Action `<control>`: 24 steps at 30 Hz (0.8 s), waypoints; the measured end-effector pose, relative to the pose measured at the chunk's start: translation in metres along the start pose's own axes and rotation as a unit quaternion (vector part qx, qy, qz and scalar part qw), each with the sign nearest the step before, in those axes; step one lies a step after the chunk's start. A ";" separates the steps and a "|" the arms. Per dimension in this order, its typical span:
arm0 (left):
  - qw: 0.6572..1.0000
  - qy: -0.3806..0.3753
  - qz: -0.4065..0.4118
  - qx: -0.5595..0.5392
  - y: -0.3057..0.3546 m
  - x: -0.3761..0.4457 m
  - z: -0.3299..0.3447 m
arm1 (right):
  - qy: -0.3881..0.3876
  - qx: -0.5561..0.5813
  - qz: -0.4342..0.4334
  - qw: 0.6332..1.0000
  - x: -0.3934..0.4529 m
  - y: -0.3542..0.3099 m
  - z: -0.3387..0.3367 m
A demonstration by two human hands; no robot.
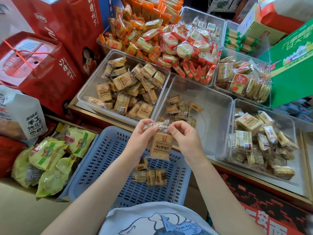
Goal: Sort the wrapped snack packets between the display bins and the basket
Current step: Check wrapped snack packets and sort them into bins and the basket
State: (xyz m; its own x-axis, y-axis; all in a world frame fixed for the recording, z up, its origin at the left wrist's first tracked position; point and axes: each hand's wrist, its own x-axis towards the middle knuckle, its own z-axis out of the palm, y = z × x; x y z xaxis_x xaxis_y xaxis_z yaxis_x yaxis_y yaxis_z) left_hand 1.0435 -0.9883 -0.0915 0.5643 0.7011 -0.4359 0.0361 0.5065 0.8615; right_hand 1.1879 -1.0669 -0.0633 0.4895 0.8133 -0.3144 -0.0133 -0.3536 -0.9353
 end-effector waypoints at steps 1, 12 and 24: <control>1.000 0.005 0.002 0.001 -0.001 0.001 0.001 | 0.009 0.006 0.006 1.000 0.000 0.001 0.000; 0.997 -0.018 -0.042 0.060 0.002 0.012 0.011 | 0.065 0.057 0.005 0.996 0.014 0.002 -0.009; 0.886 0.050 0.125 0.444 0.023 0.079 0.014 | 0.046 0.057 0.111 0.991 0.046 0.022 -0.027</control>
State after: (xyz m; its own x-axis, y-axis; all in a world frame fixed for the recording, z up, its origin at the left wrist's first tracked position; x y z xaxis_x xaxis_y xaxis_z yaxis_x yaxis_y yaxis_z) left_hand 1.1004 -0.9281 -0.1022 0.5722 0.7991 -0.1846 0.5794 -0.2347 0.7805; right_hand 1.2338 -1.0492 -0.0936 0.5400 0.6742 -0.5038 -0.2263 -0.4603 -0.8584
